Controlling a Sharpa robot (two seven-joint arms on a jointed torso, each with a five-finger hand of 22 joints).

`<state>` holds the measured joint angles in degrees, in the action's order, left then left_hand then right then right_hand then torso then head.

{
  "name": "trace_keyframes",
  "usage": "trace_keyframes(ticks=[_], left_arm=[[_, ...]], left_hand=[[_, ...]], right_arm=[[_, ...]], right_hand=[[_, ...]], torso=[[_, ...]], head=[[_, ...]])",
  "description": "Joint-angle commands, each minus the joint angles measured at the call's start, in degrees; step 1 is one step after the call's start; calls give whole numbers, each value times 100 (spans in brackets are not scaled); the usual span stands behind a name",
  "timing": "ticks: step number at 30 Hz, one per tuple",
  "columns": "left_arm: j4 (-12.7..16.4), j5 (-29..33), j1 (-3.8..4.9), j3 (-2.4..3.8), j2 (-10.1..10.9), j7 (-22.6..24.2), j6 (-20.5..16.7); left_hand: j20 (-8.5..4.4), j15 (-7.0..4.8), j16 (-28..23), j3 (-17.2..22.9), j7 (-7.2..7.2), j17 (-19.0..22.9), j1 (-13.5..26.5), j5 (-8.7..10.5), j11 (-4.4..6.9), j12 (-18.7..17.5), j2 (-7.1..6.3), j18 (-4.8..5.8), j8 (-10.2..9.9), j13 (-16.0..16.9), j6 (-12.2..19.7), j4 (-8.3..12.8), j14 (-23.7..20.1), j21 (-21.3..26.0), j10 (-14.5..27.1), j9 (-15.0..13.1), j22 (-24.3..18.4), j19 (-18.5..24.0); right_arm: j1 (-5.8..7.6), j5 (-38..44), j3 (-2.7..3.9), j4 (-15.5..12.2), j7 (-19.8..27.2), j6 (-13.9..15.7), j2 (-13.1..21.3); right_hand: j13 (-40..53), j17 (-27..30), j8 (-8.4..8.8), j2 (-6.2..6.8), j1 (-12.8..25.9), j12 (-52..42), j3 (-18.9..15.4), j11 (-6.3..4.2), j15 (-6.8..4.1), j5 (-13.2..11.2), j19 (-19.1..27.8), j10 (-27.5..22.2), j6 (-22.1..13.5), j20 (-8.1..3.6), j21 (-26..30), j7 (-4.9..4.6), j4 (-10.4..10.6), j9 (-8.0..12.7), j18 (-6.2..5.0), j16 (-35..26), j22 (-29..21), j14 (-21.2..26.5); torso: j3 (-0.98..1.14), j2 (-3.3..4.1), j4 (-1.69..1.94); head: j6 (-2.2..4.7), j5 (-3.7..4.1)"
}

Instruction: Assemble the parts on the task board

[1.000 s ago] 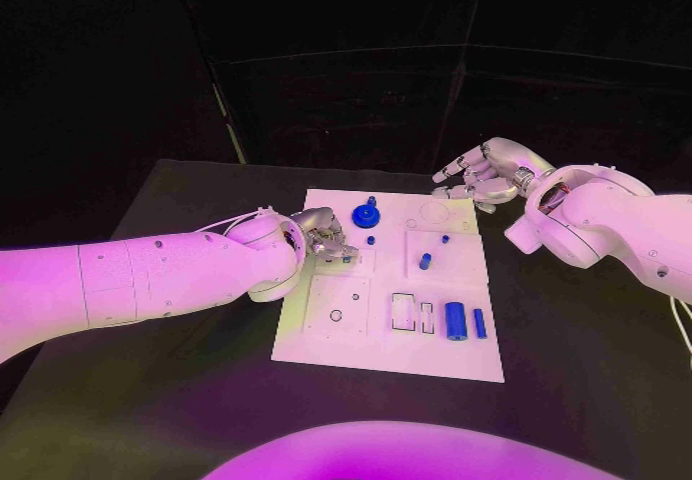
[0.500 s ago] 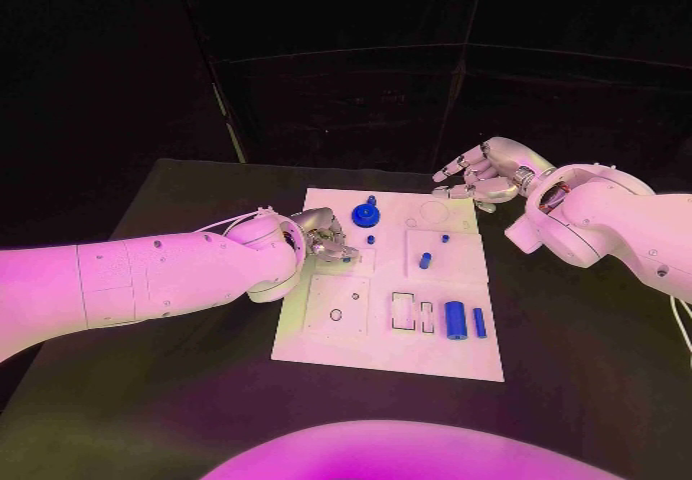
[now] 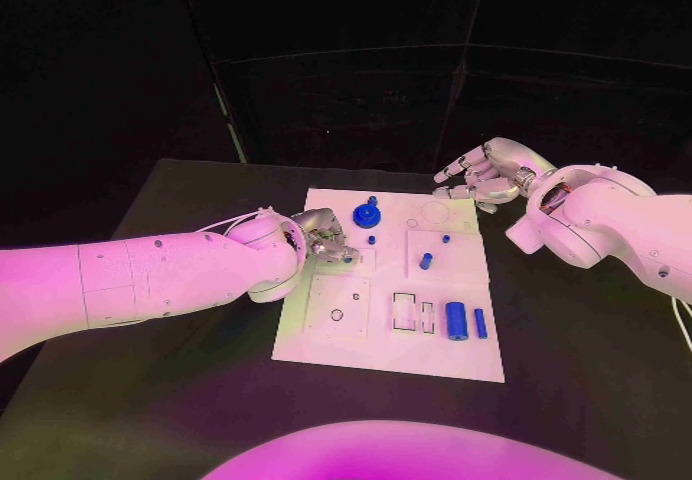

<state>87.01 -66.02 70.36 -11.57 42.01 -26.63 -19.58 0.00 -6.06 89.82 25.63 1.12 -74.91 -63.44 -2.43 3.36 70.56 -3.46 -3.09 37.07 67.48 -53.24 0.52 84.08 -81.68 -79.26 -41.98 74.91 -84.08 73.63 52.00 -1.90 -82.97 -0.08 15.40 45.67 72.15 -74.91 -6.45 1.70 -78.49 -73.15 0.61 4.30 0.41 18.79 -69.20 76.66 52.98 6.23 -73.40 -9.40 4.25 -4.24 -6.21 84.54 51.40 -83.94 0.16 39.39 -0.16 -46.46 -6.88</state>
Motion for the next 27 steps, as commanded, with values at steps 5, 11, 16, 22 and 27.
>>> trace_keyframes(ticks=[5,11,16,22,27], left_arm=[[-2,127,-10,-10,-14,-145,211],[-21,158,-10,-10,-22,-174,319],[-42,200,-9,-10,-26,-185,338],[-77,241,-9,-10,-33,-195,333],[-97,276,-9,-10,-39,-199,326]], left_hand=[[-36,-53,18,616,-49,-1509,39,-24,-1,23,1,41,30,0,-92,660,592,-37,-55,-15,222,-199],[-42,-58,18,525,-58,-1509,91,-24,5,30,-36,41,41,5,-107,623,592,-37,-61,-28,223,-199],[-47,-65,18,425,-68,-1509,148,-24,12,36,-54,41,48,9,-123,569,592,-38,-67,-38,228,-200],[-55,-72,18,286,-77,-1509,237,-24,20,41,-56,45,55,12,-139,479,592,-49,-71,-52,247,-206],[-60,-77,18,177,-84,-1509,312,-23,24,51,-40,49,64,21,-155,397,592,-61,-78,-65,270,-212]], right_arm=[[9,10,3,-1,48,-39,-7],[9,10,3,-2,44,-41,-2],[9,10,3,-1,45,-41,-6],[9,10,3,16,48,-42,-24],[9,10,3,32,50,-40,-29]], right_hand=[[-7,-443,-23,-12,55,12,-9,3,-41,21,34,-32,9,2,19,4,14,3,-99,-35,-6,-360],[-7,-443,-23,-12,55,12,-9,3,-41,21,34,-32,9,2,19,4,14,3,-99,-35,-6,-360],[-7,-443,-23,-12,55,12,-9,3,-41,21,34,-32,9,2,19,4,14,3,-99,-35,-6,-360],[-7,-443,-23,-12,55,12,-9,3,-41,21,34,-32,9,2,19,4,14,3,-99,-35,-6,-360],[-7,-443,-23,-12,55,12,-9,3,-41,21,34,-32,9,2,19,4,14,3,-99,-35,-6,-360]], torso=[[3,-3,-6],[2,-1,-2],[1,2,-1],[2,0,-5],[1,3,-1]], head=[[-10,7],[-11,18],[-10,21],[-8,15],[-13,22]])
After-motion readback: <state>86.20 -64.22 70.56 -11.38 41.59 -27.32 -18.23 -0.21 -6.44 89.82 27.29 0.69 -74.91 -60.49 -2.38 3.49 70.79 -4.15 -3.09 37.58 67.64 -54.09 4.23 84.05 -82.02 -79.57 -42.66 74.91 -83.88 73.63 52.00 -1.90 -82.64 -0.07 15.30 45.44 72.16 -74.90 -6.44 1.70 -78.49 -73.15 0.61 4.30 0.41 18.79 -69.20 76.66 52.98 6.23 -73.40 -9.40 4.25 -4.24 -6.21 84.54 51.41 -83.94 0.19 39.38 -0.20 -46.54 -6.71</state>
